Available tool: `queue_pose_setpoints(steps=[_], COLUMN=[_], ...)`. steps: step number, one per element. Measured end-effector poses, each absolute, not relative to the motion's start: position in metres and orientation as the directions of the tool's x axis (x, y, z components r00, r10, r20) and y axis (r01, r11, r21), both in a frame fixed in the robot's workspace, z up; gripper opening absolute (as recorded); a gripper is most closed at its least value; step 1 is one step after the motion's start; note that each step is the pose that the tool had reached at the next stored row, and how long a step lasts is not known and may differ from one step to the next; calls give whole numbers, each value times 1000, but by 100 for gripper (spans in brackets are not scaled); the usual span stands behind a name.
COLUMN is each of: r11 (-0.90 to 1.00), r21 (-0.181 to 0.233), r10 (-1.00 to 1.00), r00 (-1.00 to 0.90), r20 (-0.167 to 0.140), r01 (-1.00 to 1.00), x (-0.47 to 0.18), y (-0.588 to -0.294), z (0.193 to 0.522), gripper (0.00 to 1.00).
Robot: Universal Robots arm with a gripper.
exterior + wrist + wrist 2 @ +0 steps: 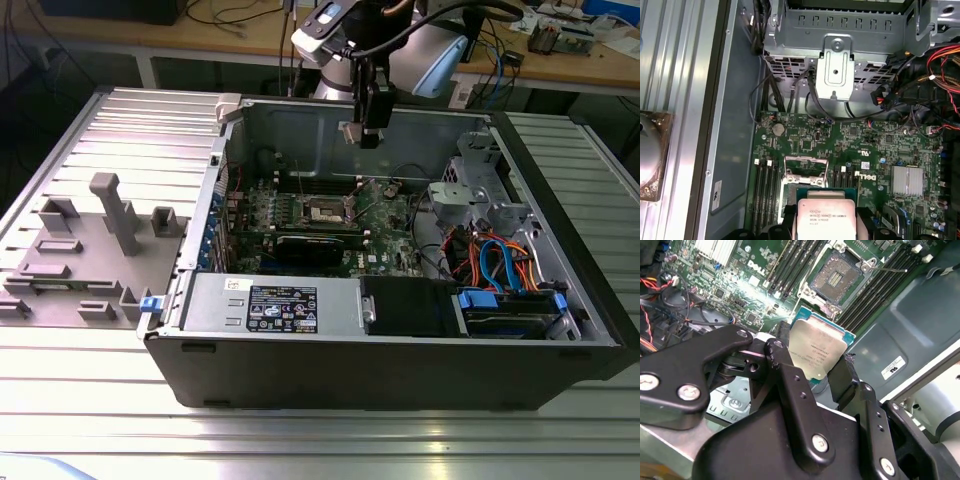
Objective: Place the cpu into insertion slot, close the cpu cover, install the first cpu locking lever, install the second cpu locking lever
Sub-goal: 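Place the cpu into insertion slot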
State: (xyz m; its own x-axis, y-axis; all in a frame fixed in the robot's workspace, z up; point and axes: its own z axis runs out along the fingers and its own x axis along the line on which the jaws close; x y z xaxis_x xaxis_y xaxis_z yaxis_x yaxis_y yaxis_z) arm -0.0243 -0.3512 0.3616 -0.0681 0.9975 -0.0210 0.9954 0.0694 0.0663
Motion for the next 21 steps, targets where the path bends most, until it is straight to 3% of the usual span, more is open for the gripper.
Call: queue_pose_setpoints(steps=[21], r11=[-18], r21=[62], r10=[999], r00=[20], r20=[-25], r01=[998], x=[-45], y=[-350], z=[330], gripper=[54])
